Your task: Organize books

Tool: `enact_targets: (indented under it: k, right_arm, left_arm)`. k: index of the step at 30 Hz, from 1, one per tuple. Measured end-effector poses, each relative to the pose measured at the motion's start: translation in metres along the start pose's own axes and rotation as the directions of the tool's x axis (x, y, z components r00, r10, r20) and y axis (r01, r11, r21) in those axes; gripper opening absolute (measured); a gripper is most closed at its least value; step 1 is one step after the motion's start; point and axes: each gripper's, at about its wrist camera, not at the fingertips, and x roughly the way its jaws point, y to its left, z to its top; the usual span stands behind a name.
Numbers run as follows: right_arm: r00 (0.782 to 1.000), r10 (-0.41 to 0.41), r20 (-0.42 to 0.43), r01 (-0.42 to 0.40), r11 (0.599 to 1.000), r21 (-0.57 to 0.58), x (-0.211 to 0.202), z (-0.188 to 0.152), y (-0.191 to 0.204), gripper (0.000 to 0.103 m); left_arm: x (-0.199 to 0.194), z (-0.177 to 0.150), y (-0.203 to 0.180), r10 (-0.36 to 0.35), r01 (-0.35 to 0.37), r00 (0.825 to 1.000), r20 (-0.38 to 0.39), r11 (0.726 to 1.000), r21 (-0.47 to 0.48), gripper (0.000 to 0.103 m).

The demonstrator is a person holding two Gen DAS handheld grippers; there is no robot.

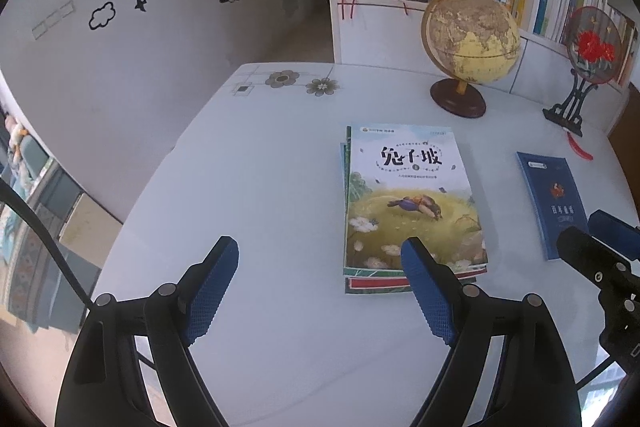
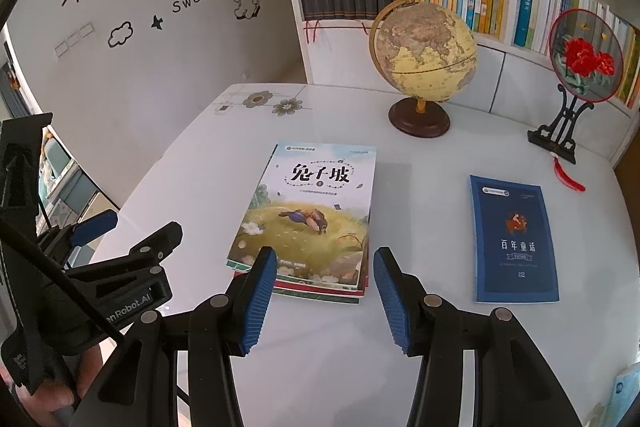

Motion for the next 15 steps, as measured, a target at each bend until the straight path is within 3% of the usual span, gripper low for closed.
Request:
enact_targets:
  k: [15]
  right_arm:
    - [1.000, 0.004, -0.006, -0.004, 1.000, 0.010, 0.0025, -0.0007, -0.0017, 0.049]
  left_arm:
    - [0.0025, -0.0018, -0.0019, -0.002, 0.002, 1.000, -0.018, 1.000, 0.004, 0.083]
